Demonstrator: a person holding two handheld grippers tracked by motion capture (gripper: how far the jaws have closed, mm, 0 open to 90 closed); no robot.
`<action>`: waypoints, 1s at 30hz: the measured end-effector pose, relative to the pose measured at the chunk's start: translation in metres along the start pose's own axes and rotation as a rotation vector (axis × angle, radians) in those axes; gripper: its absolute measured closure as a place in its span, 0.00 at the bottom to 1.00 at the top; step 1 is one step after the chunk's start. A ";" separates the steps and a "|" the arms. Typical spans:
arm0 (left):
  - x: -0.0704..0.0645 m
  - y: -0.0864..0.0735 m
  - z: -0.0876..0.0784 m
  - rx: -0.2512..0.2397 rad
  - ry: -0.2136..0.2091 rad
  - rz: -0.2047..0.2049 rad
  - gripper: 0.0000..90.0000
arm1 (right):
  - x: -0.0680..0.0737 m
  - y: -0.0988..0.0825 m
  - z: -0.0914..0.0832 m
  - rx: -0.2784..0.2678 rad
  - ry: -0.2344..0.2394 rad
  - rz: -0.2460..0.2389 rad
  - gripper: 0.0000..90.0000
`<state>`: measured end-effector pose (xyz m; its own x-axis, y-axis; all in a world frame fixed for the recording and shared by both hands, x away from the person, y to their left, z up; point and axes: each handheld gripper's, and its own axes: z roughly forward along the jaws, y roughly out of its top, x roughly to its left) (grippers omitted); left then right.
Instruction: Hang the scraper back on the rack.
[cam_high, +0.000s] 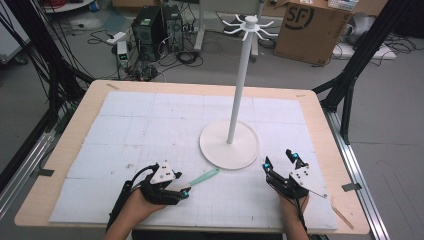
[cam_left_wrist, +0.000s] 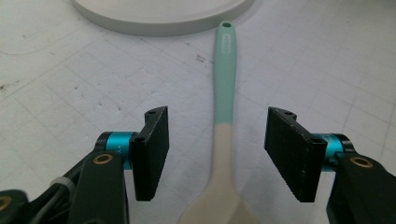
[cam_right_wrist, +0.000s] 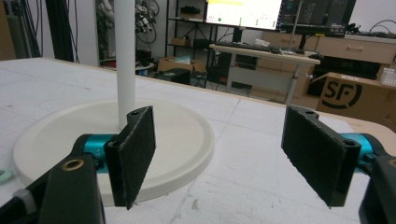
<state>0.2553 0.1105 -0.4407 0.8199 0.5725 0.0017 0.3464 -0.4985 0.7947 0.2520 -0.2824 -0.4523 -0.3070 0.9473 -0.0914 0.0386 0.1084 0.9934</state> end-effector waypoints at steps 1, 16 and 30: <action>0.000 0.000 0.001 0.005 0.001 -0.001 0.48 | 0.000 0.000 0.000 0.000 0.000 -0.001 0.29; 0.004 0.006 0.011 0.054 -0.047 -0.020 0.55 | 0.000 0.000 0.000 0.001 0.000 0.000 0.29; 0.001 0.005 0.012 0.065 -0.020 0.008 0.68 | 0.000 0.000 0.000 -0.001 0.002 0.000 0.29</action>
<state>0.2633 0.1009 -0.4444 0.8316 0.5553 -0.0051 0.3681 -0.5443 0.7538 0.2521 -0.2824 -0.4523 -0.3085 0.9468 -0.0913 0.0379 0.1081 0.9934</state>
